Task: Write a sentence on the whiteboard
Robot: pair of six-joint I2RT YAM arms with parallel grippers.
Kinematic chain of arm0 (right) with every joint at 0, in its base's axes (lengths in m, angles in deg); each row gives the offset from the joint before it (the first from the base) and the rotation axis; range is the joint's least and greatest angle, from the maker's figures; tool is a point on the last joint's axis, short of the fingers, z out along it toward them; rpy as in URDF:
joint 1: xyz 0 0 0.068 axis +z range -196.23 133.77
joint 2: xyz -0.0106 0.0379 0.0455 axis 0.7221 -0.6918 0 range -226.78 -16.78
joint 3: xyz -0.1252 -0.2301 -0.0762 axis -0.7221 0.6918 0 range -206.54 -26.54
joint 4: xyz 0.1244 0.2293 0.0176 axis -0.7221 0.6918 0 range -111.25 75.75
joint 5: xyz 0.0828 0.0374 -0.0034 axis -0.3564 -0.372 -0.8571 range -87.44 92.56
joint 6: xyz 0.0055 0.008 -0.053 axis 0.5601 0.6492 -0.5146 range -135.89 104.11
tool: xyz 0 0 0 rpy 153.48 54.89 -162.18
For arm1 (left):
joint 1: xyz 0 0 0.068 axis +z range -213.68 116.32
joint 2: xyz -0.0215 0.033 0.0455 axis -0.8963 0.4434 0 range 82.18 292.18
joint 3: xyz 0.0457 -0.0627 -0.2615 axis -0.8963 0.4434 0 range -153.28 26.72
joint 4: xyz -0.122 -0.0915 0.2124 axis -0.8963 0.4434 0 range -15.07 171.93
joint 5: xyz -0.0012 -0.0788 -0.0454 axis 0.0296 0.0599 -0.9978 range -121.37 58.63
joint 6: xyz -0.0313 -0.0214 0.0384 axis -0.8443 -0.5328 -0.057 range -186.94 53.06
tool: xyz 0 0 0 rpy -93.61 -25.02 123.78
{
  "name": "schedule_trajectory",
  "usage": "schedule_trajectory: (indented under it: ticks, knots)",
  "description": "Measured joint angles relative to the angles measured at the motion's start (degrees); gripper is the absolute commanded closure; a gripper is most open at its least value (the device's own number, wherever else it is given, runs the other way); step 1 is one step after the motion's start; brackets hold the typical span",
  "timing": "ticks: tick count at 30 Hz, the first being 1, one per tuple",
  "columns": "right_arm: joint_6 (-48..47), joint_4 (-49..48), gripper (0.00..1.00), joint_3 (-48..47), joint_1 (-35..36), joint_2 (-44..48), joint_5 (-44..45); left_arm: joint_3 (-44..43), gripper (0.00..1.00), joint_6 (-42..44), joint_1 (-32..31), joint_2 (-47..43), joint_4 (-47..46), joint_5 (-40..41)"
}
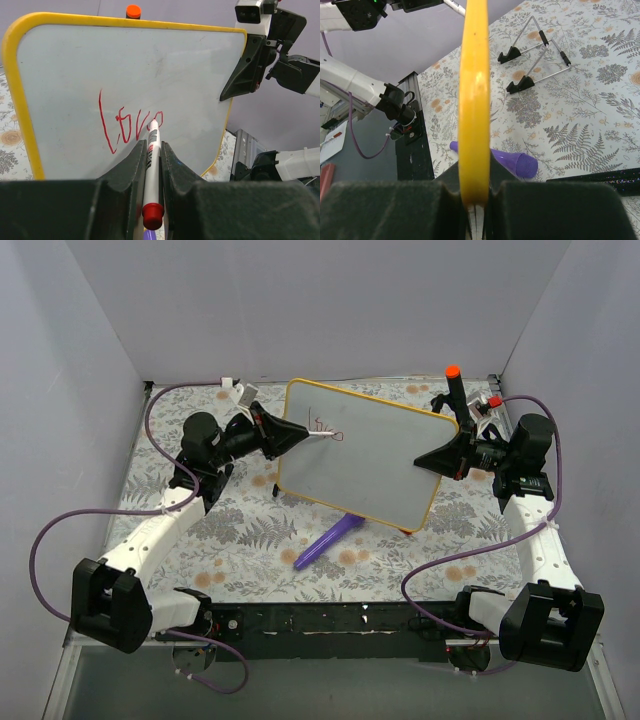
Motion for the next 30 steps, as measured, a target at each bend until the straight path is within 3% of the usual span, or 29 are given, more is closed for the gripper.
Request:
schedule_trajectory:
  ticks: [30]
  knots:
    - [-0.02,0.0,0.99,0.0,0.0,0.0,-0.15,0.46,1.0,1.4,0.22,0.39,3.65,-3.65]
